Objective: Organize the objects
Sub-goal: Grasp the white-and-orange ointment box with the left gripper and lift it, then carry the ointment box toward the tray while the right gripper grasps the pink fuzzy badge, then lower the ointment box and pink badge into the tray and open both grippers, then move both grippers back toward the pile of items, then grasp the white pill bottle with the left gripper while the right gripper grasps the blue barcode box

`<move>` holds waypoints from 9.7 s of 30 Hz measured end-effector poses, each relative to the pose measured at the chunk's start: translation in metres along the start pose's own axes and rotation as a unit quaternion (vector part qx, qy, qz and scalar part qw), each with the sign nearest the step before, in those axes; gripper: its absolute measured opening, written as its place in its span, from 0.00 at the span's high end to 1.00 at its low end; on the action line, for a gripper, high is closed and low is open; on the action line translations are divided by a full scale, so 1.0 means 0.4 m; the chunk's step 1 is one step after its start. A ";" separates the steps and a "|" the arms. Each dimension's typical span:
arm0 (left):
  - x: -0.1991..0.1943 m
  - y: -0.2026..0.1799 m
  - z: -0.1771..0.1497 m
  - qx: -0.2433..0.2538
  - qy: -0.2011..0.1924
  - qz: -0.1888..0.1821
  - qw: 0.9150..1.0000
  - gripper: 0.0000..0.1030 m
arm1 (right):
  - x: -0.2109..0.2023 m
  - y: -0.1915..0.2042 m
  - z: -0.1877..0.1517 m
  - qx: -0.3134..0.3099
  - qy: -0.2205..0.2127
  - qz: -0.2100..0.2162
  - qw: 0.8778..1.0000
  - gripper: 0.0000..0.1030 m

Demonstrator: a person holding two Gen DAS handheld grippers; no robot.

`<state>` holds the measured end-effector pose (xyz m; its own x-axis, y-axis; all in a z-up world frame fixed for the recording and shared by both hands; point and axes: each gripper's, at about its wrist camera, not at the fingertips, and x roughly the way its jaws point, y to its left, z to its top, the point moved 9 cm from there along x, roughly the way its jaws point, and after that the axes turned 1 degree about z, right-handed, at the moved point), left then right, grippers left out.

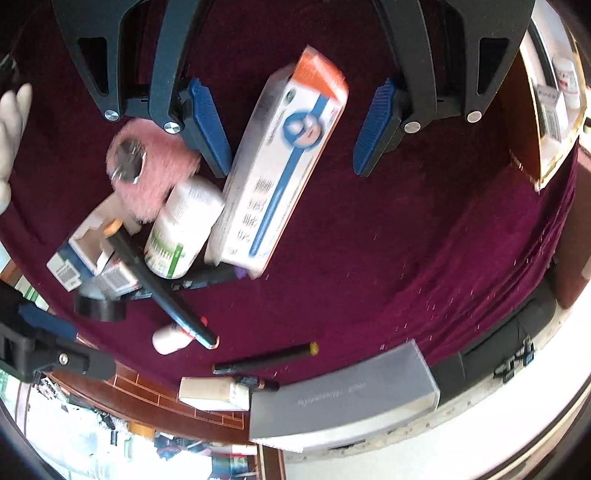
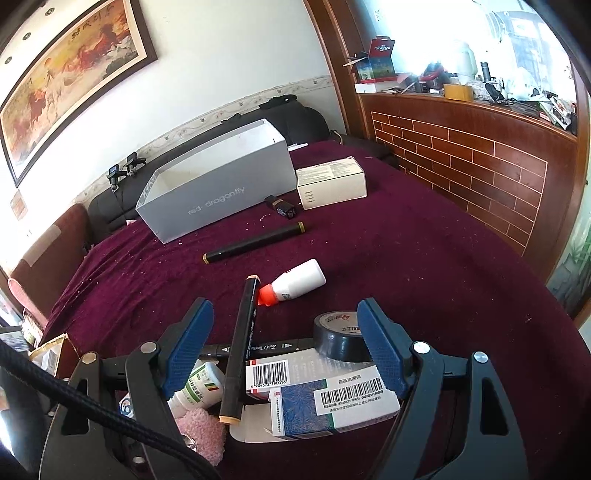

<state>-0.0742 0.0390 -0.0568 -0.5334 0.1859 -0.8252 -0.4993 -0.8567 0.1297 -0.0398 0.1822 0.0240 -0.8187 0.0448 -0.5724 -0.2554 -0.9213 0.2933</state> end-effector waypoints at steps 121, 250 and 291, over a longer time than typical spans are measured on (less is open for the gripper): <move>-0.412 0.341 -0.332 -0.246 -0.147 -0.004 0.958 0.75 | 0.018 0.245 -0.242 -0.126 0.191 0.054 0.972 0.66; -0.157 -0.017 -0.241 -0.129 0.006 -0.016 0.992 0.38 | 0.036 0.049 -0.143 0.137 0.299 0.330 0.885 0.26; -0.153 0.010 0.030 -0.079 -0.096 -0.055 0.991 0.02 | -0.028 0.023 -0.232 -0.120 0.218 0.107 0.963 0.69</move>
<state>-0.0515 0.0300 0.0008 -0.6085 0.3576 -0.7084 -0.4562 -0.8881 -0.0564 0.0146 0.1373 -0.0381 -0.5325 -0.2738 -0.8009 0.0633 -0.9565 0.2849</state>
